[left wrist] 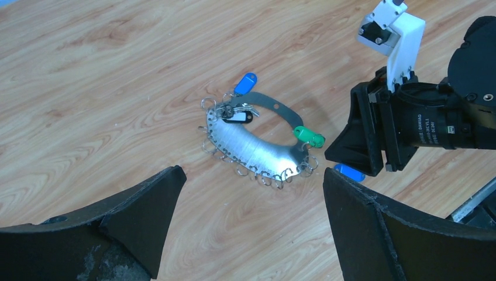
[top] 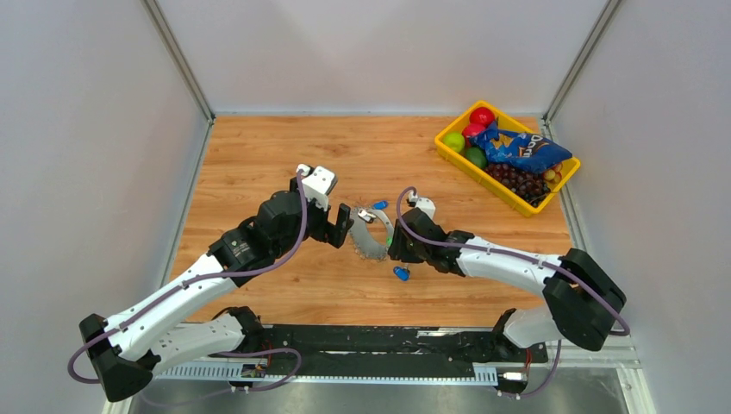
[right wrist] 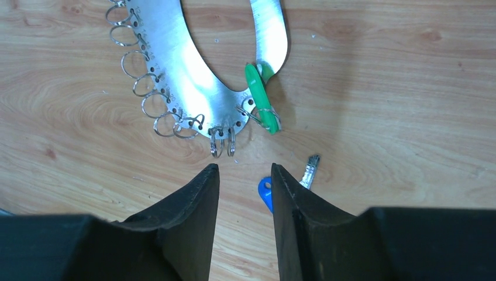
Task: Put the keys on the keyring
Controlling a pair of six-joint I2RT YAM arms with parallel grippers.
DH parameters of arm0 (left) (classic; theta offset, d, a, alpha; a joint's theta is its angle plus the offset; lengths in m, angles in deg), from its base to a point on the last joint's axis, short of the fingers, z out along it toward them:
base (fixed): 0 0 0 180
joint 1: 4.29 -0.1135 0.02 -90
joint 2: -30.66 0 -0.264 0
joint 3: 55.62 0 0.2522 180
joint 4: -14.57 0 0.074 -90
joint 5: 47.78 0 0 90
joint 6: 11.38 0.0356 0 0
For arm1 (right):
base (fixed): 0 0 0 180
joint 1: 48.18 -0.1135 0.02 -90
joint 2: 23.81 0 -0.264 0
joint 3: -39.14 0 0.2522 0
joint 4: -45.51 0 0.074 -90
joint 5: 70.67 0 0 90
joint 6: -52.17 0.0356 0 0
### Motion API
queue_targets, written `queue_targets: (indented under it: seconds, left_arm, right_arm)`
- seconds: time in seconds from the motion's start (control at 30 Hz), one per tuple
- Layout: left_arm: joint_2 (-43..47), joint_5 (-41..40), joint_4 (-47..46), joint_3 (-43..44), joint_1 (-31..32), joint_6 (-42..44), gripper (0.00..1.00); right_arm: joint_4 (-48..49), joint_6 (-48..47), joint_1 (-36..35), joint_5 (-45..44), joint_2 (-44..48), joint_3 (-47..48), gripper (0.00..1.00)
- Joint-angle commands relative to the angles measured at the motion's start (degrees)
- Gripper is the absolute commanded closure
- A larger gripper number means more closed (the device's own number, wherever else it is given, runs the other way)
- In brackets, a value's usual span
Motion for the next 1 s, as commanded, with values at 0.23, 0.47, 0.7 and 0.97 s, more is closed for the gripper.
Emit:
queue_targets:
  seconds: [0.23,0.47,0.7,0.97]
  left_arm:
    - [0.92,1.64,-0.41,-0.02,0.06,-0.99,0.00]
    - [1.02,1.83,-0.48,-0.03,0.07,-1.08,0.00]
    - [0.98,1.91,-0.46,-0.02,0.08,-1.00,0.00]
    - [0.68,1.73,-0.38,-0.04,0.10,-0.99,0.00]
  right_arm:
    - [8.69,4.62,-0.37,1.02,-2.68,-1.21,0.64]
    - [10.49,6.49,-0.32,1.86,-3.90,-2.76,0.66]
    - [12.22,8.09,-0.32,2.87,-5.66,-3.52,0.67]
    - [14.13,9.20,-0.31,3.64,-7.38,-3.91,0.68]
